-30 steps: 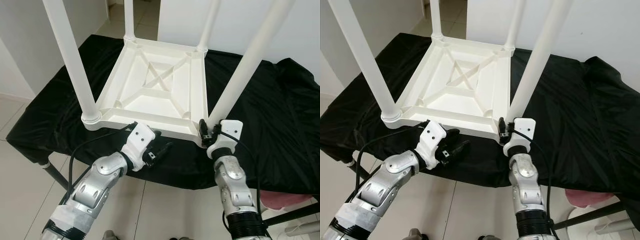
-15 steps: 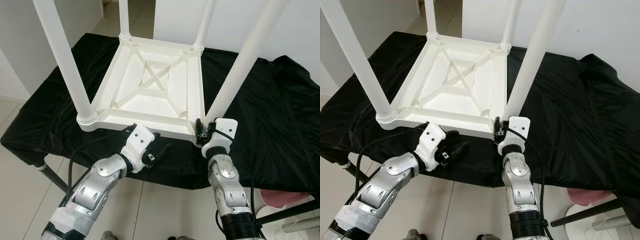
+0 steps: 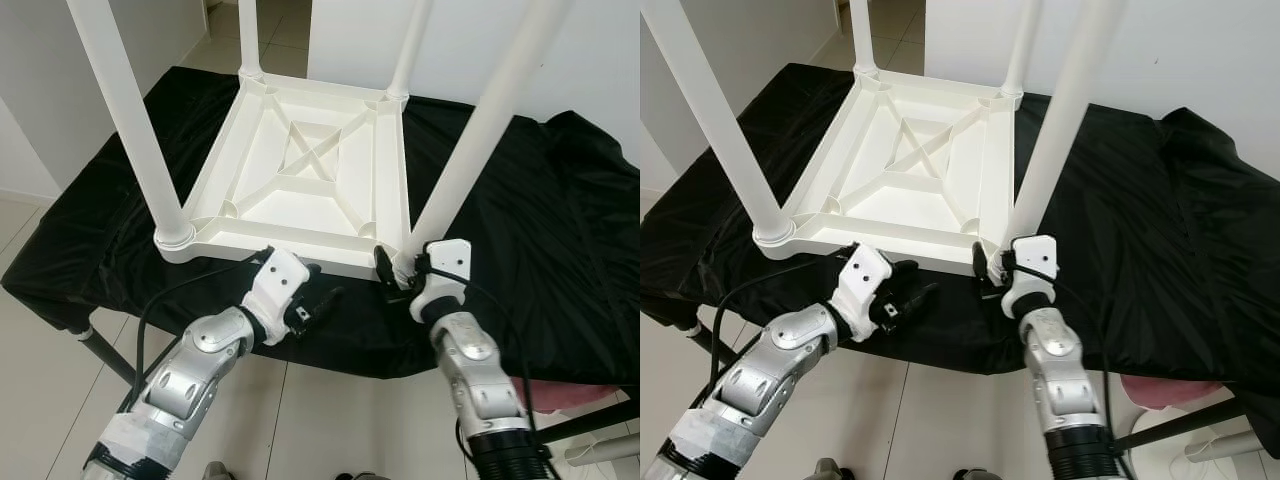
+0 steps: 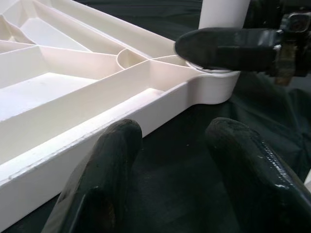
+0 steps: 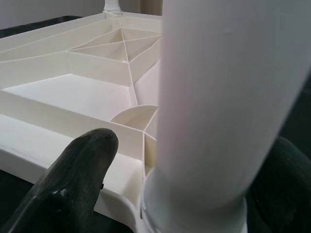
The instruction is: Building children table
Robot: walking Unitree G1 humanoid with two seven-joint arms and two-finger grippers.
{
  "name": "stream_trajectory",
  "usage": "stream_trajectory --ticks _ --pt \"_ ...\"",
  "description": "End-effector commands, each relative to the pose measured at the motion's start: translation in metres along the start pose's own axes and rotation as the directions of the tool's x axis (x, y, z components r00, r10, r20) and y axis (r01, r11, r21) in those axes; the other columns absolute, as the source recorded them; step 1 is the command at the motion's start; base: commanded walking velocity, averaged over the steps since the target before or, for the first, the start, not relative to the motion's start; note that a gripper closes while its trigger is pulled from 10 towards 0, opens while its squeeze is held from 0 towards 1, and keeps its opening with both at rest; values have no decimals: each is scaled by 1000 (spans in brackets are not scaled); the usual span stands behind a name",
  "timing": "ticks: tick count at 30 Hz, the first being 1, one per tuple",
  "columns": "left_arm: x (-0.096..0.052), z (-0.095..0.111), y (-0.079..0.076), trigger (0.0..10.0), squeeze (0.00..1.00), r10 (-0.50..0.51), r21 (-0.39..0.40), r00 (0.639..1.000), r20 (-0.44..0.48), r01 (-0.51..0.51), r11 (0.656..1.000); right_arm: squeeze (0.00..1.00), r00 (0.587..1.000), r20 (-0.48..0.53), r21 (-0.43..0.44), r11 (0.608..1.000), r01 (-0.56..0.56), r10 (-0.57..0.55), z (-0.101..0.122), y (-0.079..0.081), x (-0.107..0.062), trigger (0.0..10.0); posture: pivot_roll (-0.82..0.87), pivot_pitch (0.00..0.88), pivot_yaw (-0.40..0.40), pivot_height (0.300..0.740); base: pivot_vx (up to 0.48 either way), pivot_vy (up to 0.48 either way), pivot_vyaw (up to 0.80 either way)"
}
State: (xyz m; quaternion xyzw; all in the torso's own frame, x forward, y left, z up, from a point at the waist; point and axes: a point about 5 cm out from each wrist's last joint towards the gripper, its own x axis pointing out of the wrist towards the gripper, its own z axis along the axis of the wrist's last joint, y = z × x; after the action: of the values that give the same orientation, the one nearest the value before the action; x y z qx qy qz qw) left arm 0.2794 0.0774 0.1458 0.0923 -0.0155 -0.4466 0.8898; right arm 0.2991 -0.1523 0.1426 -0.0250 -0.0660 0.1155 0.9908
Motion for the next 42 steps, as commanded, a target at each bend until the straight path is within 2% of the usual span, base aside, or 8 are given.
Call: stream_trajectory --ticks 1,12,13,15,16,30,31,42 --pt "1 -2 -2 10000 0 -58 13 998 -16 58 998 0 1000 -11 -2 1000 -22 22 -4 -10 -2 10000 -3 97 -53 740 0 0 0" --pt "3 -1 -3 10000 0 -70 19 997 -10 70 997 0 958 -83 -59 958 -281 276 -13 -20 11 10000 1 78 -45 740 0 0 0" --pt "4 0 -3 10000 0 -72 20 997 -9 72 997 0 948 -94 -69 948 -310 303 -15 -18 14 7137 1 78 -45 740 0 0 0" --pt "4 1 -3 10000 0 -73 22 997 -6 73 997 0 939 -104 -82 938 -336 327 -16 -16 16 7137 5 74 -47 740 0 0 0" --pt "5 1 -3 10000 0 -72 25 997 -7 72 997 0 939 -104 -73 939 -337 329 -17 -15 17 0 8 72 -50 740 0 0 0" --pt "2 -1 -5 10000 0 -59 24 998 -6 59 998 0 917 -112 -7 922 -386 383 -28 -15 13 1882 22 57 -65 740 0 0 0" --pt "2 -1 -5 10000 0 -60 24 998 -6 60 998 0 925 -104 -1 930 -368 366 -28 -15 13 10000 19 59 -65 740 0 0 0" --pt "5 -1 -6 10000 0 -71 25 997 -4 71 997 0 992 -124 55 998 14 -7 -34 -10 10 10000 -3 58 -59 740 0 0 0"
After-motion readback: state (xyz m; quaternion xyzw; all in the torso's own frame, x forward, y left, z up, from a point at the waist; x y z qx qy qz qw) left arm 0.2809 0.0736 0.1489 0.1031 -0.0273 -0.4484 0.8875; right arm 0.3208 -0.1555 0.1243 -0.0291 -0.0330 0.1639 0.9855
